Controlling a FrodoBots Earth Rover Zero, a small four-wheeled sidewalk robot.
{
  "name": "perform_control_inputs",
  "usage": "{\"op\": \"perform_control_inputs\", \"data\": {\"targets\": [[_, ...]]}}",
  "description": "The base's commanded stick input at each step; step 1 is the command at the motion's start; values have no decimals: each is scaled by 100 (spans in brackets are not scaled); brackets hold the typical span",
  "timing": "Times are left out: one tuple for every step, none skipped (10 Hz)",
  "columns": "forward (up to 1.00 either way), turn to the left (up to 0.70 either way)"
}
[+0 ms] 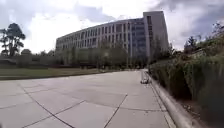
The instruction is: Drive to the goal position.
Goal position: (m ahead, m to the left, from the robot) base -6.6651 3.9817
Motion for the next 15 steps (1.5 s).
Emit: {"op": "perform_control_inputs", "data": {"targets": [[0, 70], [0, 70], [0, 70], [0, 70], [0, 70], [0, 70], [0, 70], [0, 70], [0, 70], [0, 70], [0, 70], [0, 70], [0, 70], [0, 70], [0, 70]]}}
